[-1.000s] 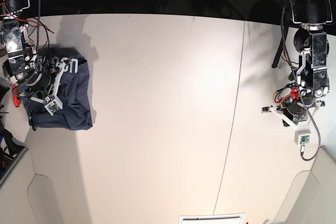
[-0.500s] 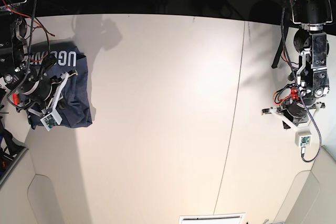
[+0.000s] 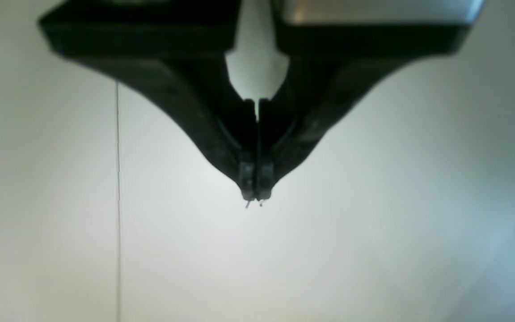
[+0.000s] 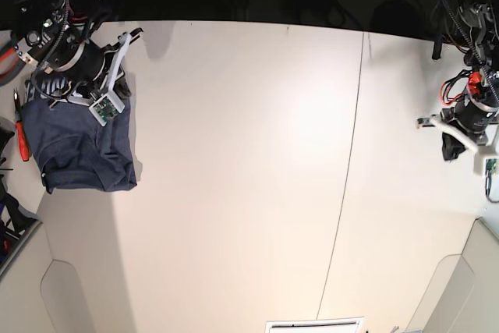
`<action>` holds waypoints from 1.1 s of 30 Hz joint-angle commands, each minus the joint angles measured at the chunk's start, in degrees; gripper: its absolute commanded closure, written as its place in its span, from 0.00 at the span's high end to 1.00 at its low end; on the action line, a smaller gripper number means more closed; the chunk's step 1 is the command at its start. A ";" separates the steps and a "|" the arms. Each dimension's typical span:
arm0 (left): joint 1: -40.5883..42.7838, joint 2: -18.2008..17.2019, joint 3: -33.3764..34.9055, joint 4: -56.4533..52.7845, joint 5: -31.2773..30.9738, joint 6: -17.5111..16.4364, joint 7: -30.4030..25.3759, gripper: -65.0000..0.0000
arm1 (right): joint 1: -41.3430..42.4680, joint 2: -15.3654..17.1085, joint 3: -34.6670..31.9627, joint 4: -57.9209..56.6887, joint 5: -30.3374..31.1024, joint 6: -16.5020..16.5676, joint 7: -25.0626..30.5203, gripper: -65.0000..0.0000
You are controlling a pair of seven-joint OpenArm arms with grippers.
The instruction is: Layout the t-shirt on the table in an organized manner, then fold the t-shirt properly
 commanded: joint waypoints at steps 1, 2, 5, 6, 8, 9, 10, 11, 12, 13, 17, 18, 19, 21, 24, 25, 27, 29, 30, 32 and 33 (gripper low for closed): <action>1.68 -0.81 -2.10 0.98 -2.14 -1.84 0.57 0.00 | -1.75 0.63 0.39 1.79 0.04 -0.13 0.52 0.00; 3.43 -0.81 -3.89 0.96 -4.57 -3.50 2.25 0.00 | -3.65 0.63 0.39 2.49 -0.24 -0.11 0.46 0.00; 8.41 -0.83 -9.11 0.94 -12.76 -9.03 8.90 0.00 | -8.96 0.66 0.39 4.09 -1.40 -0.11 0.28 0.00; 9.92 -0.81 -10.82 0.94 -16.00 -10.58 11.41 0.00 | -10.69 0.66 0.39 4.46 -1.57 -0.09 0.00 0.00; 12.79 -0.96 -14.23 0.94 -22.88 -13.20 16.63 0.00 | -13.86 0.66 0.39 5.05 -1.55 -0.04 -0.98 0.00; 14.25 -1.18 -15.74 0.92 -26.21 -14.14 19.32 0.00 | -15.45 0.66 0.39 5.31 -1.57 -0.04 -1.18 0.00; 15.58 -1.40 -17.05 0.83 -28.65 -14.99 21.62 0.00 | -16.90 0.68 0.39 5.53 -1.57 -0.04 -1.18 0.00; 16.98 -1.66 -18.16 0.63 -30.80 -15.85 23.71 0.00 | -18.27 0.66 0.39 5.68 -1.53 0.00 -1.18 0.00; 18.34 -2.01 -18.97 0.31 -32.61 -16.48 25.53 0.00 | -19.39 0.66 0.39 5.70 -1.53 0.17 -1.18 0.00; 19.74 -2.45 -19.43 -0.09 -33.90 -17.11 26.97 0.00 | -20.33 0.66 0.39 5.70 -1.53 0.42 -1.22 0.00; 26.14 -3.74 -19.52 -1.79 -35.71 -17.53 28.74 0.00 | -23.04 0.66 0.39 5.68 -1.51 0.39 -1.44 0.00; 27.52 -3.65 -19.47 -2.12 -35.89 -17.53 28.74 0.00 | -23.04 0.66 0.39 5.68 -1.27 0.39 -1.79 0.00; 28.65 -3.65 -19.28 -2.43 -36.26 -17.53 28.72 0.00 | -23.02 0.66 0.39 5.68 -0.68 0.39 -2.75 0.00; 30.88 -3.65 -18.60 -3.17 -36.72 -17.55 28.70 0.00 | -22.99 0.66 0.39 5.68 1.46 0.37 -4.68 0.00; 33.55 -3.65 -16.65 -5.62 -36.76 -17.53 26.45 0.00 | -23.02 0.66 0.39 5.62 6.12 0.37 -5.07 0.00; 34.07 -3.65 -15.72 -6.67 -36.72 -17.53 24.96 0.00 | -23.02 0.66 0.39 5.60 7.82 0.37 -5.07 0.00; 34.42 -3.65 -13.25 -9.07 -36.50 -17.55 21.99 0.00 | -23.02 0.66 0.39 5.60 10.38 0.37 -5.07 0.00; 34.32 -3.65 -9.94 -11.87 -36.00 -17.55 17.66 0.00 | -23.02 0.66 0.39 5.53 11.56 0.37 -5.05 0.00; 34.23 -3.65 -8.02 -13.25 -35.01 -17.55 14.80 0.00 | -22.99 0.66 0.39 5.35 11.67 0.37 -5.05 0.00; 33.92 -3.65 -3.56 -15.61 -31.74 -17.53 8.70 0.00 | -22.97 0.66 0.39 4.61 11.82 0.37 -5.01 0.00; 33.68 -3.65 -1.18 -16.59 -29.81 -17.53 5.73 0.00 | -22.84 0.66 0.39 3.98 12.04 0.39 -5.01 0.00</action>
